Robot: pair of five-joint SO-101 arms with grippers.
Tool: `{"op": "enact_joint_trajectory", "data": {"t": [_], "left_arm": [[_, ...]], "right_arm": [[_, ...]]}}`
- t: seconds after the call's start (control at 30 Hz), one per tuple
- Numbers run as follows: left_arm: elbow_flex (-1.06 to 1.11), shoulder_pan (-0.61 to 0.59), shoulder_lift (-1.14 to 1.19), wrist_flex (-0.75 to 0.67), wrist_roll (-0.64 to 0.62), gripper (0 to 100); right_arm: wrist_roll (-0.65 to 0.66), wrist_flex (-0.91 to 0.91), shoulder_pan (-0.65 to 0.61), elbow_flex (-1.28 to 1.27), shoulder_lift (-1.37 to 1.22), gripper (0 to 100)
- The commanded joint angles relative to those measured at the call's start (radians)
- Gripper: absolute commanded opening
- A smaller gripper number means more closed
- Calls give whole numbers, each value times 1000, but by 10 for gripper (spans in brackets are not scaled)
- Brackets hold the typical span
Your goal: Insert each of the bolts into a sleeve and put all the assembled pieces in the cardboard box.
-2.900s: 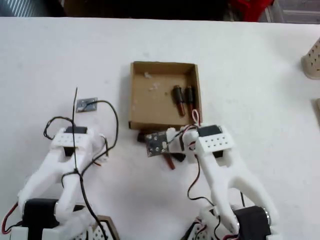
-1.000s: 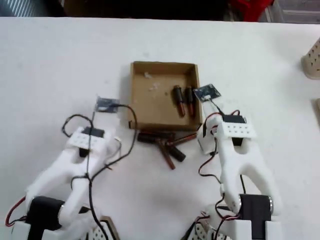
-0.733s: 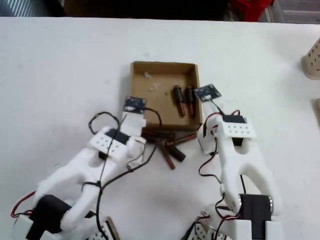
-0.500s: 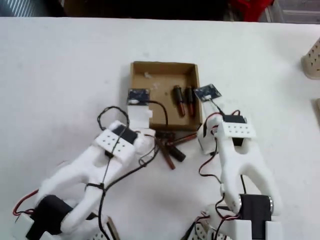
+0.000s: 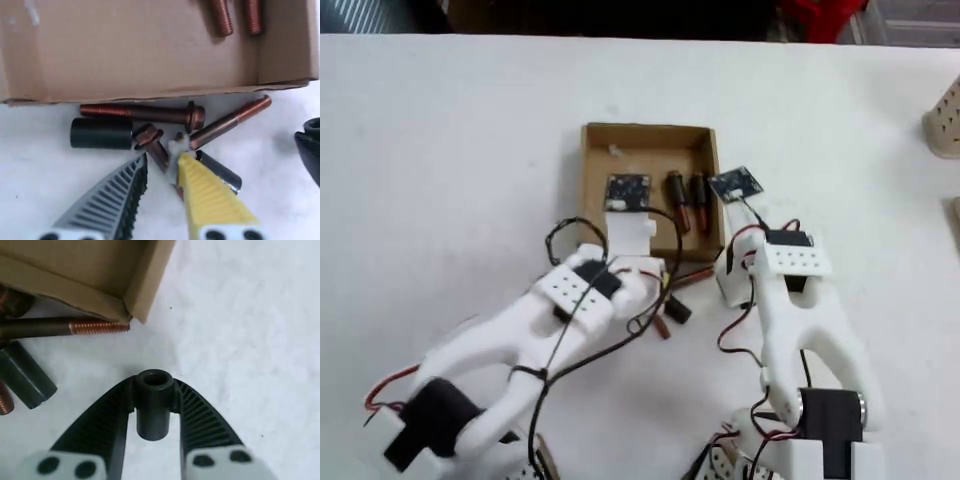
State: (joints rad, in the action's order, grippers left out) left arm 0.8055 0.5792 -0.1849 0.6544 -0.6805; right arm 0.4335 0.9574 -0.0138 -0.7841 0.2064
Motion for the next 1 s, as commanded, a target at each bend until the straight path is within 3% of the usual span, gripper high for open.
{"op": "enact_joint_trajectory", "data": {"t": [0.0,0.4,0.63,0.8,0.97], "left_arm": [[-86,33,88,18,-25,218],[-178,19,243,66,-25,162],[-133,18,31,137,-17,164],[8,18,-120,46,-17,165],[46,18,-82,3,-18,165]], "right_arm": [[-2,-13,7,8,36,17],[-2,-13,8,8,36,17],[-2,-13,8,8,36,17],[-2,-13,7,8,36,17],[-2,-13,10,8,36,17]]}}
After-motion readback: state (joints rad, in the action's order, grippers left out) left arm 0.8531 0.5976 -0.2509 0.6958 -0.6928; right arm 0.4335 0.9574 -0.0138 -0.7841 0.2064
